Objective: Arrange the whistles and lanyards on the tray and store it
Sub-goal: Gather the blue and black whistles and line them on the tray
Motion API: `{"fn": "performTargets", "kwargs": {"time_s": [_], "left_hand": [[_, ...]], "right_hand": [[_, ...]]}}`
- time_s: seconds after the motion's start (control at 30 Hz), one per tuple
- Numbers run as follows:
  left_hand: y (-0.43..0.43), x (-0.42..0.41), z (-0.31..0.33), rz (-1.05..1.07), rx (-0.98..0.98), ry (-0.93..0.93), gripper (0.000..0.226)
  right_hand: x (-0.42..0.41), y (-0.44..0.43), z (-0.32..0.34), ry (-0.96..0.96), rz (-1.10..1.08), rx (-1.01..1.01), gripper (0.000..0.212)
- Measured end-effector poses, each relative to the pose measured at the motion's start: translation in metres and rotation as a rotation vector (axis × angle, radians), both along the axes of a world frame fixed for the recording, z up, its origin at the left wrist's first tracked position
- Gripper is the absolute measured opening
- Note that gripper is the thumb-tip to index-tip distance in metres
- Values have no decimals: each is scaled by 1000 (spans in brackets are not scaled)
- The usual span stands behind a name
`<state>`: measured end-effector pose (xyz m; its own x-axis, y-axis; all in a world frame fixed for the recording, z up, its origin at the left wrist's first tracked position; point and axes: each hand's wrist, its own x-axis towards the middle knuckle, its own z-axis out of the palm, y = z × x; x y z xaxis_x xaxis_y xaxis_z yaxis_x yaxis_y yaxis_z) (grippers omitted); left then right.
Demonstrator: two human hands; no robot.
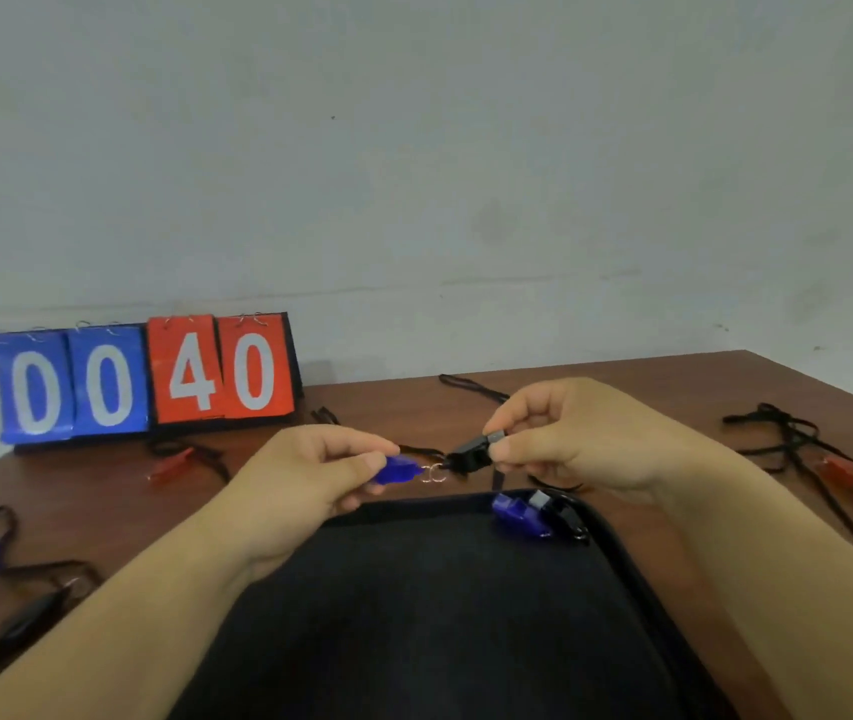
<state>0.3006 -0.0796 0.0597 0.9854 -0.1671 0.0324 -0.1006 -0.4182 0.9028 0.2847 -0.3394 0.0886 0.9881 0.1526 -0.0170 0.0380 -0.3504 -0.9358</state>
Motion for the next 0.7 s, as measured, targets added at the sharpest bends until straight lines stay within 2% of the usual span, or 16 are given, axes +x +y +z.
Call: {"fn": "performTargets", "kwargs": {"time_s": [0.1, 0.37, 0.5, 0.7], "left_hand": [[8, -2, 1, -4, 67, -37, 22], [9, -6, -7, -49, 69, -71, 25], [3, -8, -12, -59, -49, -3, 27], [-2, -14, -12, -91, -160, 110, 28]], "right_hand": [[6, 22, -2, 12, -12, -18, 10], [-1, 36, -23, -91, -35, -70, 17], [-8, 37, -30, -149, -56, -102, 17], [-16, 43, -29, -195, 8, 38, 15]]}}
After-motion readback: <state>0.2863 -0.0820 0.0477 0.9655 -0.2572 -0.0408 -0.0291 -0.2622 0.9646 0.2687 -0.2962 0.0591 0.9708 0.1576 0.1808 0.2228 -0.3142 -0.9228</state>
